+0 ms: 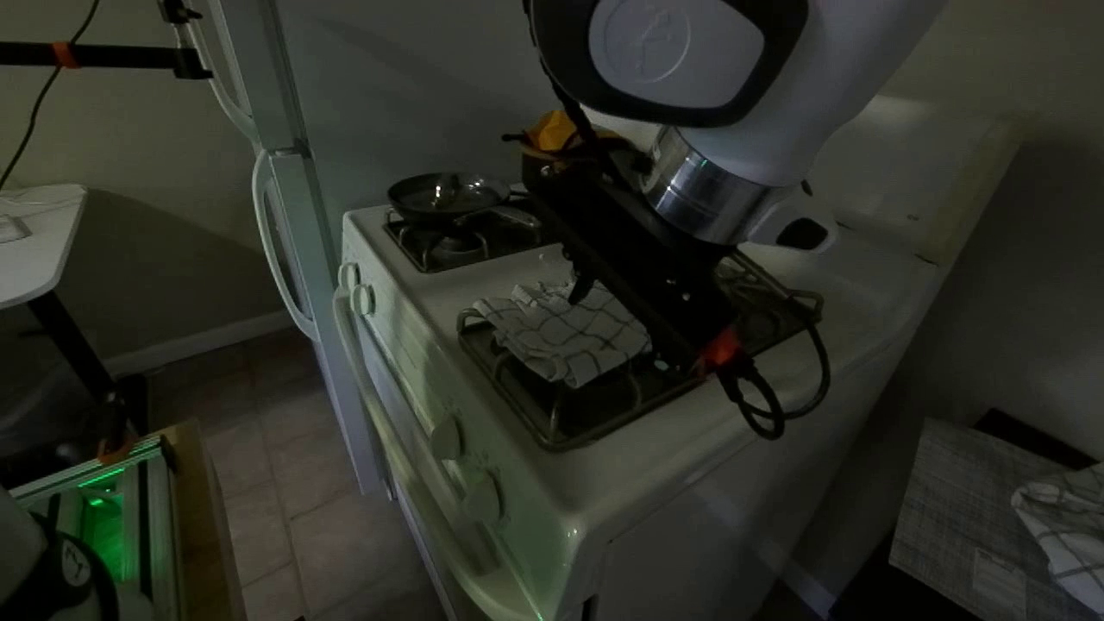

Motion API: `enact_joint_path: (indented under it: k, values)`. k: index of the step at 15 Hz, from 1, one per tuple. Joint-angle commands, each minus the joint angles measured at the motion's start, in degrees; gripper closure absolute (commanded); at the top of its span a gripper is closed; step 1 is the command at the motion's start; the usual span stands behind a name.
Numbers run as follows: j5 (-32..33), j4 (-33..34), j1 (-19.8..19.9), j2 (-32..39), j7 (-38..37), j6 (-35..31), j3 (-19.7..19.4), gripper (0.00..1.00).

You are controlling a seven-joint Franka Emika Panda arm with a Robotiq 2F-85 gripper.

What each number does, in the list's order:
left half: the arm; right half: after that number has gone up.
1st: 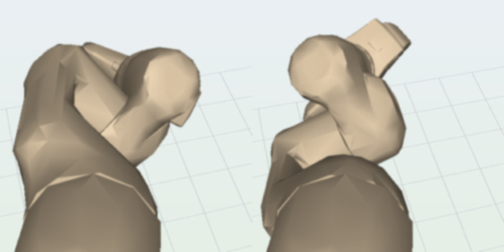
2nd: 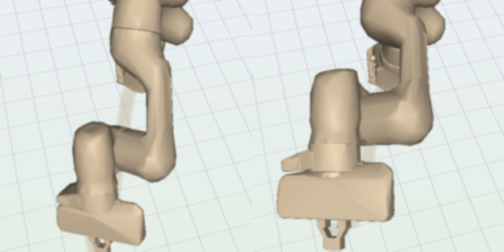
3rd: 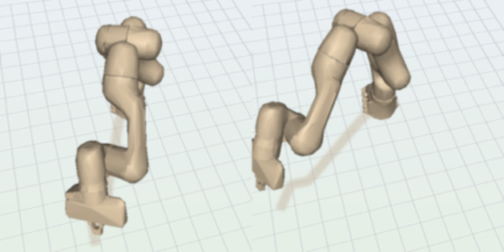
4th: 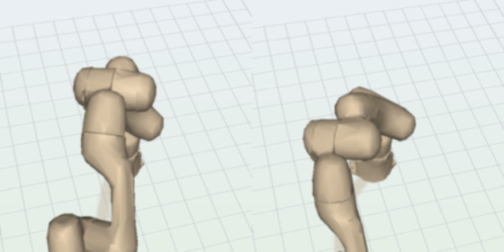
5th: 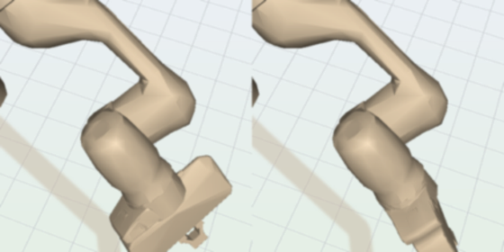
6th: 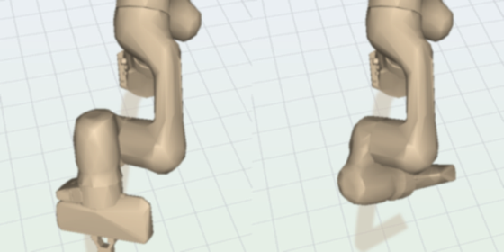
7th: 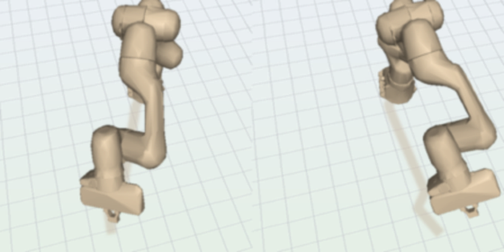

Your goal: Put the white and black towel on top of the pan.

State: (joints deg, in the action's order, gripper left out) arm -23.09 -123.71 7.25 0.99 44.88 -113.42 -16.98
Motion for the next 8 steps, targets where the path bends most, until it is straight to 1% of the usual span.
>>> enact_joint_path:
  k: [1,4,8]
  values:
    - [-2.59,6.28,2.48,5.73,3.22,3.43,2.46,0.00]
    - [-3.87,9.60,4.01,9.48,4.45,5.95,4.16,0.00]
    - [-4.20,11.51,5.83,12.60,5.12,7.39,6.15,0.00]
